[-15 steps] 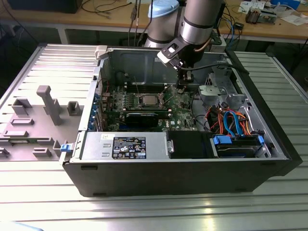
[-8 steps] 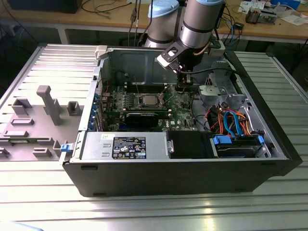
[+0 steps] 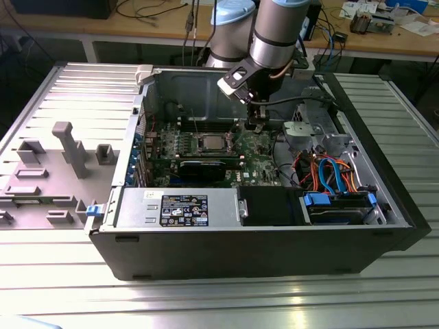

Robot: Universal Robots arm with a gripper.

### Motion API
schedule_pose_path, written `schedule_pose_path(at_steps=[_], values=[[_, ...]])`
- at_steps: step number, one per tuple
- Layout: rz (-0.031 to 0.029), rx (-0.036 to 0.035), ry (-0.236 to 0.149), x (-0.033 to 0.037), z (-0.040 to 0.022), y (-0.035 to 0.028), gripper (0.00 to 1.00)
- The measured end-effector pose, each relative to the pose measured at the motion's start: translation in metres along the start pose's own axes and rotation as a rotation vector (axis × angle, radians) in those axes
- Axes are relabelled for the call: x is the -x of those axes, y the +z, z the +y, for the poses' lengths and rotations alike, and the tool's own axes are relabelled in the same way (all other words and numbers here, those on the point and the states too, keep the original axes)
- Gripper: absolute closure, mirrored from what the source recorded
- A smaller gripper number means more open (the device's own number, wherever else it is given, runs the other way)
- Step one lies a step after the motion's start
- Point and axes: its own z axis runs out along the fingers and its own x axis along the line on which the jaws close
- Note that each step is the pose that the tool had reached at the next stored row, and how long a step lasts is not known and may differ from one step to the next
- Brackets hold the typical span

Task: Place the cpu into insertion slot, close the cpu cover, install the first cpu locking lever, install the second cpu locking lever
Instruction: 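Close the cpu cover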

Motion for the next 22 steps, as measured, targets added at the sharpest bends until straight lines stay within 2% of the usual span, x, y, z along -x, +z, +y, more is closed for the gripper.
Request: schedule_pose_path(at_steps=[3, 6, 22], values=[[-0.0001, 0.0000, 0.000, -0.0001, -0.0053, 0.0002, 0.89], [-0.0001, 0.0000, 0.000, -0.0002, -0.0076, 0.0003, 0.89], [-0.0001, 0.0000, 0.000, -0.0003, -0.0133, 0.0005, 0.89]])
